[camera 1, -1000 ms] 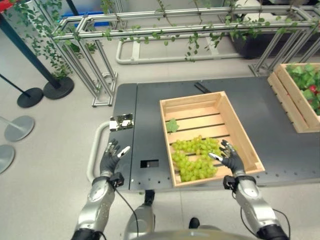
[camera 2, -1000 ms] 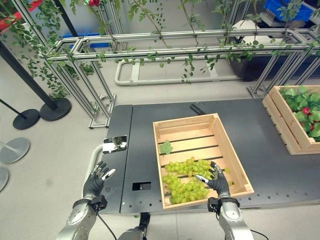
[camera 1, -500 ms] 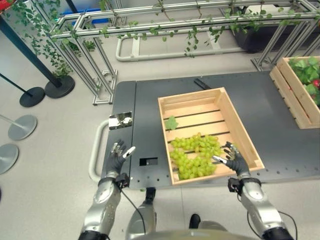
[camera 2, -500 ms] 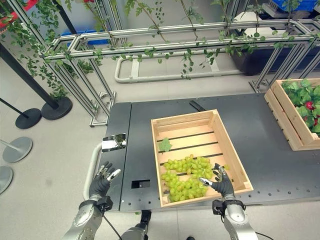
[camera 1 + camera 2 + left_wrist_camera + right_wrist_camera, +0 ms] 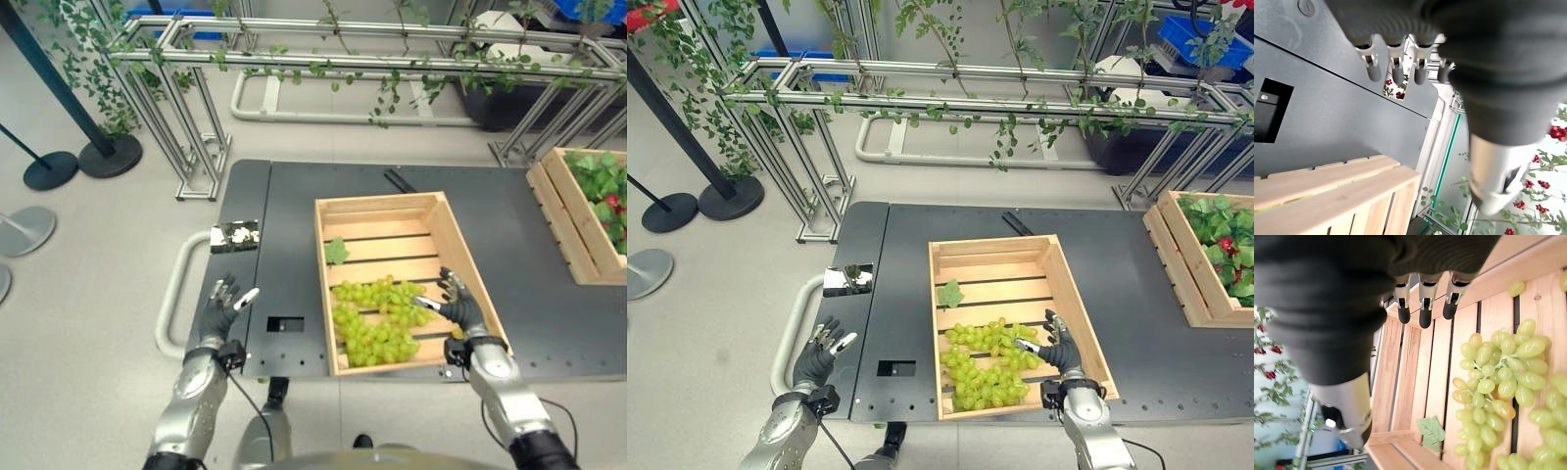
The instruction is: Pick up the fruits from the basket on one side to the basket on the other side
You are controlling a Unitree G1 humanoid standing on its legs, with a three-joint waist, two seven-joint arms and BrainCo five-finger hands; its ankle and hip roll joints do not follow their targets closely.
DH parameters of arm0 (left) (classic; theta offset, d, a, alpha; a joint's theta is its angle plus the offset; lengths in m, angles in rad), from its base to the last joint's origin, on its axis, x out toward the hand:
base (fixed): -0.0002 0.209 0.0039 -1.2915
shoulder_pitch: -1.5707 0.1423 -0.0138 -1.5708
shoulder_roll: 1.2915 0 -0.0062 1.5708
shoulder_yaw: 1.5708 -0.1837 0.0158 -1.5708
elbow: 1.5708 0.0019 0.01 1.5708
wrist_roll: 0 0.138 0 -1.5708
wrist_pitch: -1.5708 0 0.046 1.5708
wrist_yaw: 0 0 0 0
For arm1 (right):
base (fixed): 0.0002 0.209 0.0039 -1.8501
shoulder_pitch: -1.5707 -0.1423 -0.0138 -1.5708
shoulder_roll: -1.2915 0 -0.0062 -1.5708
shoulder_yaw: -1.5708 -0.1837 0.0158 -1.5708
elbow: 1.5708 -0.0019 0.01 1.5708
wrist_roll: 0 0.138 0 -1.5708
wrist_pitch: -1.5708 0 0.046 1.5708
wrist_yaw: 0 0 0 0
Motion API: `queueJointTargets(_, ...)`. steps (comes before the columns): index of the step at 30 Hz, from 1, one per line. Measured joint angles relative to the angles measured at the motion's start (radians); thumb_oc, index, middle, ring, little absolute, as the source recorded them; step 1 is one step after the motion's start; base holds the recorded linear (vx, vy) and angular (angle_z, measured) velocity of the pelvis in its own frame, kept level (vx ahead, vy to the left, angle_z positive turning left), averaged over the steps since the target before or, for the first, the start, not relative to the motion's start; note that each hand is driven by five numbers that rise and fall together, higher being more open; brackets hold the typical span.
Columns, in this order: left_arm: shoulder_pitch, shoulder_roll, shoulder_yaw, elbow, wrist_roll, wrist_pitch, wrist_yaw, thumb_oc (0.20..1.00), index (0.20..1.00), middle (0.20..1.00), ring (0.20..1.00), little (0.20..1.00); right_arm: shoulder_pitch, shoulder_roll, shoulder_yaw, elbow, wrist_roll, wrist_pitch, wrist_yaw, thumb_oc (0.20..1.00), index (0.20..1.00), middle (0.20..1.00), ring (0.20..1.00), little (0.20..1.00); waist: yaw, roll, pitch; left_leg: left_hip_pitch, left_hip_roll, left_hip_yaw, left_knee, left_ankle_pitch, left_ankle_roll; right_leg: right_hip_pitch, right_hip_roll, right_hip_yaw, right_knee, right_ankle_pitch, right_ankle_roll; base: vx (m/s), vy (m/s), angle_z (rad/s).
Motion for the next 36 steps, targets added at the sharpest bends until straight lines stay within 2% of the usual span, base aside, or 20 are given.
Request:
queueJointTargets(5, 0.011, 0.007, 0.001, -0.004, -0.001, 0.0, 0.001, 1.0, 1.0, 1.0, 1.0, 1.0, -0.174, -0.073, 0.048, 0.114, -0.054, 0.031, 0.001, 1.0, 1.0, 1.0, 1.0, 1.0, 0.034, -0.021, 0.01, -0.034, -0.008, -0.004, 0.002, 0.01, 0.005, -0.03, -0.006, -0.009, 0.001, 0.003, 0.004, -0.02, 0.056, 0.03)
queueJointTargets(7, 0.001, 0.022, -0.012, -0.005, -0.003, 0.0, 0.0, 1.0, 1.0, 1.0, 1.0, 1.0, -0.285, -0.095, 0.121, 0.221, -0.085, 0.041, 0.003, 1.0, 1.0, 1.0, 1.0, 1.0, 0.058, -0.032, 0.019, -0.038, -0.012, -0.004, 0.002, 0.01, 0.006, -0.032, -0.005, -0.013, 0.0, 0.003, 0.005, 0.0, 0.0, 0.0)
queueJointTargets(8, -0.01, 0.033, -0.023, -0.006, -0.005, -0.001, 0.001, 1.0, 1.0, 1.0, 1.0, 1.0, -0.374, -0.112, 0.191, 0.333, -0.106, 0.047, 0.007, 1.0, 1.0, 1.0, 1.0, 1.0, 0.07, -0.041, 0.026, -0.041, -0.012, -0.006, 0.002, 0.01, 0.006, -0.034, -0.008, -0.015, -0.001, 0.002, 0.006, -0.01, 0.012, 0.1)
queueJointTargets(10, -0.024, 0.043, -0.027, -0.019, -0.01, -0.001, 0.001, 1.0, 1.0, 1.0, 1.0, 1.0, -0.439, -0.119, 0.236, 0.411, -0.128, 0.057, 0.016, 1.0, 1.0, 1.0, 1.0, 1.0, 0.087, -0.046, 0.031, -0.051, -0.015, -0.014, 0.004, 0.01, 0.006, -0.038, -0.007, -0.016, -0.007, 0.003, 0.007, -0.01, 0.025, 0.12)
queueJointTargets(11, -0.036, 0.054, -0.029, -0.021, -0.013, -0.002, 0.002, 1.0, 1.0, 1.0, 1.0, 1.0, -0.512, -0.114, 0.282, 0.507, -0.142, 0.064, 0.025, 1.0, 1.0, 1.0, 1.0, 1.0, 0.105, -0.051, 0.041, -0.053, -0.019, -0.021, 0.005, 0.01, 0.006, -0.037, -0.01, -0.019, -0.01, 0.003, 0.008, -0.01, 0.021, 0.12)
queueJointTargets(13, -0.046, 0.061, -0.032, -0.025, -0.014, -0.004, 0.001, 1.0, 1.0, 1.0, 1.0, 1.0, -0.568, -0.107, 0.311, 0.579, -0.171, 0.069, 0.031, 1.0, 1.0, 1.0, 1.0, 1.0, 0.132, -0.05, 0.054, -0.059, -0.026, -0.027, 0.008, 0.01, 0.006, -0.035, -0.009, -0.027, -0.01, 0.002, 0.01, -0.01, 0.003, 0.12)
queueJointTargets(14, -0.07, 0.066, -0.044, -0.026, -0.02, -0.006, 0.002, 1.0, 1.0, 1.0, 1.0, 1.0, -0.642, -0.11, 0.386, 0.689, -0.213, 0.078, 0.043, 1.0, 1.0, 1.0, 1.0, 1.0, 0.136, -0.057, 0.063, -0.073, -0.023, -0.029, 0.012, 0.01, 0.005, -0.048, -0.009, -0.026, -0.01, 0.002, 0.01, -0.02, 0.008, 0.14)
queueJointTargets(16, -0.096, 0.074, -0.07, -0.027, -0.022, -0.006, 0.002, 1.0, 1.0, 1.0, 1.0, 1.0, -0.688, -0.101, 0.406, 0.747, -0.257, 0.082, 0.047, 1.0, 1.0, 1.0, 1.0, 1.0, 0.165, -0.062, 0.08, -0.098, -0.024, -0.04, 0.019, 0.011, 0.005, -0.063, -0.008, -0.03, -0.008, 0.002, 0.01, -0.01, 0.008, 0.12)
queueJointTargets(19, -0.141, 0.08, -0.106, -0.026, -0.022, -0.006, 0.0, 1.0, 1.0, 1.0, 1.0, 1.0, -0.776, -0.055, 0.442, 0.889, -0.307, 0.088, 0.056, 1.0, 1.0, 1.0, 1.0, 1.0, 0.175, -0.067, 0.124, -0.118, -0.031, -0.055, 0.031, 0.011, 0.005, -0.07, -0.008, -0.043, -0.009, 0.003, 0.012, -0.02, -0.003, 0.14)
queueJointTargets(26, -0.231, 0.081, -0.155, -0.027, -0.022, -0.005, 0.0, 1.0, 1.0, 1.0, 1.0, 1.0, -0.828, 0.004, 0.47, 1.045, -0.404, 0.092, 0.065, 1.0, 1.0, 1.0, 1.0, 1.0, 0.221, -0.072, 0.175, -0.144, -0.045, -0.075, 0.04, 0.012, 0.005, -0.083, -0.005, -0.062, -0.01, 0.004, 0.014, 0.0, -0.01, 0.1)
queueJointTargets(33, -0.265, 0.078, -0.158, -0.024, -0.021, -0.005, -0.001, 1.0, 1.0, 1.0, 1.0, 1.0, -0.8, 0.045, 0.47, 1.106, -0.514, 0.109, 0.09, 1.0, 1.0, 1.0, 1.0, 1.0, 0.225, -0.071, 0.179, -0.175, -0.056, -0.116, 0.06, 0.013, 0.004, -0.086, 0.004, -0.093, -0.011, 0.004, 0.015, 0.01, -0.01, 0.16)
queueJointTargets(36, -0.28, 0.078, -0.158, -0.023, -0.021, -0.005, 0.0, 1.0, 1.0, 1.0, 1.0, 1.0, -0.767, 0.043, 0.462, 1.114, -0.539, 0.112, 0.091, 1.0, 1.0, 1.0, 1.0, 1.0, 0.241, -0.071, 0.179, -0.186, -0.057, -0.124, 0.063, 0.015, 0.0, -0.094, 0.005, -0.097, -0.011, 0.003, 0.015, 0.0, 0.006, 0.05)
